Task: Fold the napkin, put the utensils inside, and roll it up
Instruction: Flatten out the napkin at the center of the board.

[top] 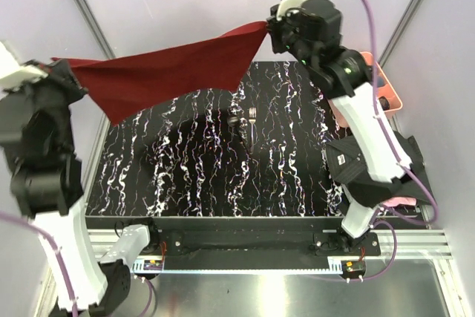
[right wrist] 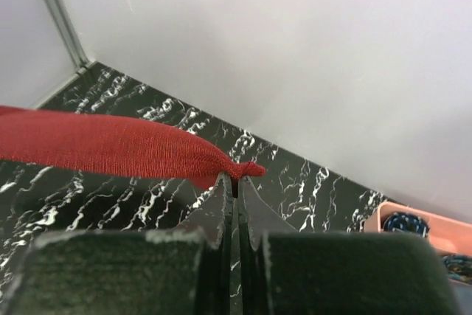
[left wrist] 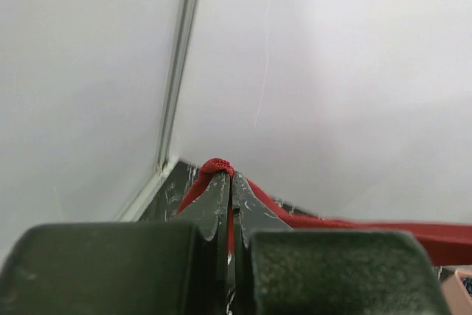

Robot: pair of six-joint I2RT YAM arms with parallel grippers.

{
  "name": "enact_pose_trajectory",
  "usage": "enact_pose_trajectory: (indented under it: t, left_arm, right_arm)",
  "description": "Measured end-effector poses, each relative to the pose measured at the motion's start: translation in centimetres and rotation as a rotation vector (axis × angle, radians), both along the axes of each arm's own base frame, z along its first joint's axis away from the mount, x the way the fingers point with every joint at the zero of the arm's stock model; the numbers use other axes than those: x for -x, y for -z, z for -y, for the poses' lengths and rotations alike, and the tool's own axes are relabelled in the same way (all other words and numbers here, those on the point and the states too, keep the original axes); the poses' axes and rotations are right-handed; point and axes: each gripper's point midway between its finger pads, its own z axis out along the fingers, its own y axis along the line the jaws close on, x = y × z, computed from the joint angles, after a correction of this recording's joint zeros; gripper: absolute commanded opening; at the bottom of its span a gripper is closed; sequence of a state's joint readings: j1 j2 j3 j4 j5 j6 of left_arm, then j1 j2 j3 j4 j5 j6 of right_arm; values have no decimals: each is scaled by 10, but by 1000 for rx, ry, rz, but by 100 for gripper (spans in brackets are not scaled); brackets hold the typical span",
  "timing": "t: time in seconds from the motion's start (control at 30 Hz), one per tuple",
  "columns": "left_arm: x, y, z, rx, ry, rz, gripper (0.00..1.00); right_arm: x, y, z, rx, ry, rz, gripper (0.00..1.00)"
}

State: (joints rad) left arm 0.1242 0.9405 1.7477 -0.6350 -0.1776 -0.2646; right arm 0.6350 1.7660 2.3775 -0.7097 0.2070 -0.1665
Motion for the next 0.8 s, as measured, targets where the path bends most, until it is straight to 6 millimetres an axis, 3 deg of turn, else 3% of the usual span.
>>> enact_pose_trajectory:
  t: [0.13,0.27,0.33,0.43,0.53,0.63,0.77,0.8]
  left_arm:
    - [45,-41,0,-23,-33,120,0]
    - [76,-65,-5,-40,-84,199,0]
    - [81,-70,-9,-49,-109,211,0]
    - [70,-58,-19,-60,-156,167,0]
    - [36,-24,-36,-77,-229,52,0]
    - [-11,31,-56,-101,-290,-112,0]
    - [-79,119,-88,-114,-345,-371,0]
    - [-104,154,-100,-110,-354,-465,0]
  right_arm:
    - [39,-35,-1,-28,-53,80,0]
    - [67,-63,-5,-70,-104,142,0]
    - [70,-69,-5,-83,-109,155,0]
    - [63,-73,-15,-100,-126,165,0]
    - [41,-62,-38,-97,-146,149,0]
    - [5,-30,-68,-74,-163,101,0]
    - [-66,55,-104,-19,-164,-22,0]
    - [-88,85,-112,-8,-162,-56,0]
